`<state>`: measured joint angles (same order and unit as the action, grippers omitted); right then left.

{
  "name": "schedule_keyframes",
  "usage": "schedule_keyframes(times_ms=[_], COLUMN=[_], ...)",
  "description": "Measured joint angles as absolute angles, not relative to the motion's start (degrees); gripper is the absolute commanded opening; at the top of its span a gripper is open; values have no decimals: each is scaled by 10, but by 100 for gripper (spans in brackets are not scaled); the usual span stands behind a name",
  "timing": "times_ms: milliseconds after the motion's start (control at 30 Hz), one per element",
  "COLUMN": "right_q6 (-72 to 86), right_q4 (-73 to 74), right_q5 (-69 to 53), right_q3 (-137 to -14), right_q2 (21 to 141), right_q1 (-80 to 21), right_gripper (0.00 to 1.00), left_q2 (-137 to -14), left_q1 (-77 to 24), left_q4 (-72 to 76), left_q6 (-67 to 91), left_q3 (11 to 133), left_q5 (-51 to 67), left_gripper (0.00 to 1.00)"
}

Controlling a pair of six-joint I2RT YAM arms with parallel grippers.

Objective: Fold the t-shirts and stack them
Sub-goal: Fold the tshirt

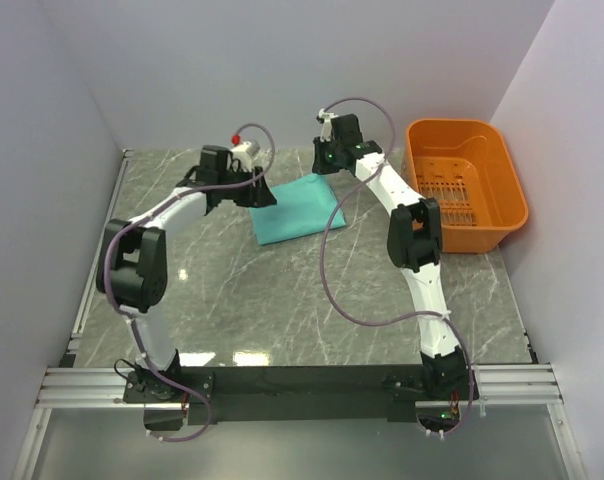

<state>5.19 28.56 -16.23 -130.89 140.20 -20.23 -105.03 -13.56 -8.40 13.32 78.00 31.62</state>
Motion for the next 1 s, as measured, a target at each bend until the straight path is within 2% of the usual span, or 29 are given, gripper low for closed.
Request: schedule_keyframes(times_ms=[233,633,1000], right_q6=[48,37,35], right_q4=[304,307,309], right_q5=[-107,-43,-22], right_q3=[-1332,-1387,-1388], right_q2=[1442,1473,1490], right_q1=[-202,-202,-202], right_gripper=[17,22,26], left_q2=[-1120,-1138,-1151], left_q1=[-168,-163,-163], left_q4=[-91,-97,-97], left_q6=[145,148,160], left_q3=[780,745,743], left_q5=[317,308,305], left_gripper=[51,51,60])
